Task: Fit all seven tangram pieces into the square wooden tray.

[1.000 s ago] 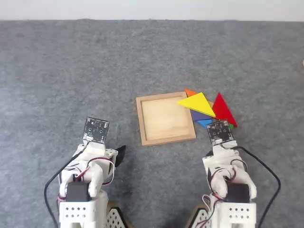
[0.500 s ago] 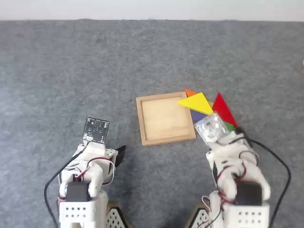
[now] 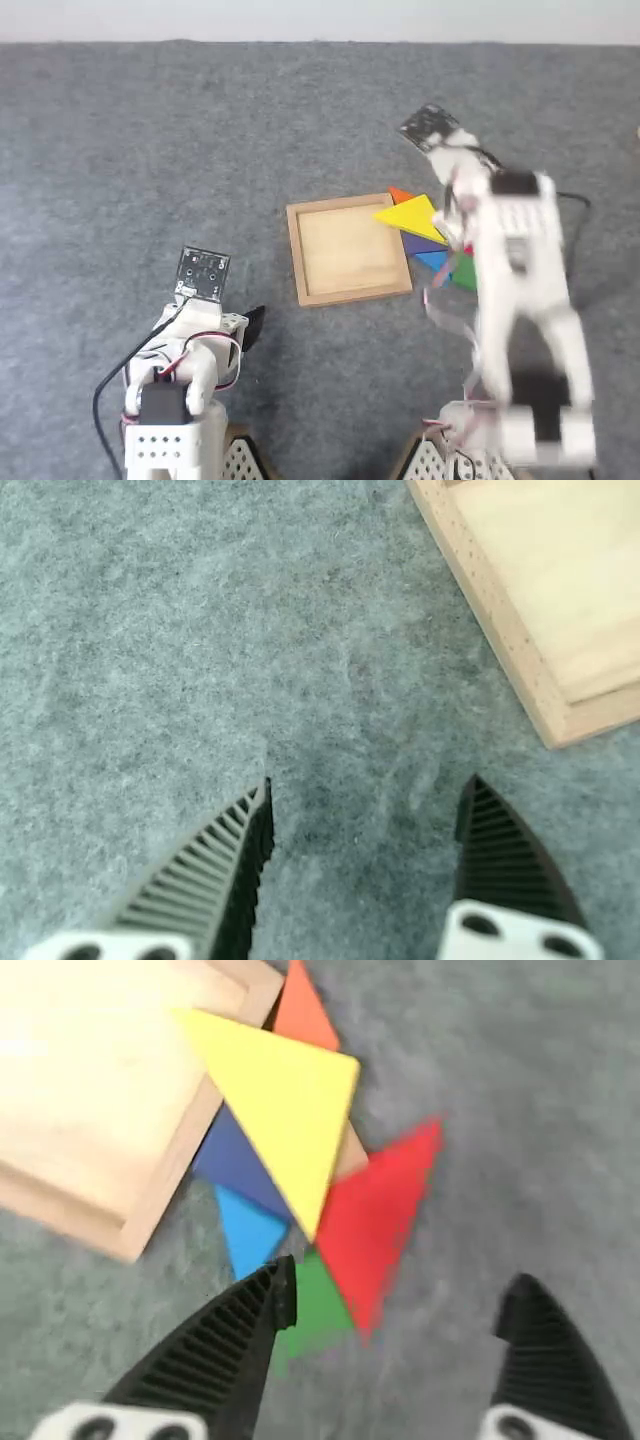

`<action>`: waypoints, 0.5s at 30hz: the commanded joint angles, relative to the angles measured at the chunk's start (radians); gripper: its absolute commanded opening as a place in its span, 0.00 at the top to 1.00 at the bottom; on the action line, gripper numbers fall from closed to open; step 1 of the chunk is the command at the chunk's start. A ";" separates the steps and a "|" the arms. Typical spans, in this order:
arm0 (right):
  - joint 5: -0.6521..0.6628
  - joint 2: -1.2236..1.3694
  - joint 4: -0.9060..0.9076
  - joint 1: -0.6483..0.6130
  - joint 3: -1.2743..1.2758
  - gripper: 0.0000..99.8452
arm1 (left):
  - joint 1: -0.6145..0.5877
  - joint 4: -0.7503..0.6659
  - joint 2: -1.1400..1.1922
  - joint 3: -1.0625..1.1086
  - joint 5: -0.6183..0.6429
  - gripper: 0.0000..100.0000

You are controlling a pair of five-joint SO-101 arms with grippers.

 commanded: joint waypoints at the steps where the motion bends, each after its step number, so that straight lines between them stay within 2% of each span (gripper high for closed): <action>1: 0.052 0.228 -0.018 -0.025 -0.235 0.61 | 0.002 0.006 0.009 -0.008 0.015 0.71; 5: -0.006 0.403 -0.027 -0.015 -0.391 0.63 | 0.002 0.006 0.009 -0.008 0.015 0.71; 11: -0.252 0.489 -0.028 0.097 -0.566 0.68 | 0.002 0.006 0.009 -0.008 0.015 0.71; 15: -0.290 0.495 -0.025 0.147 -0.594 0.68 | 0.002 0.006 0.009 -0.008 0.015 0.71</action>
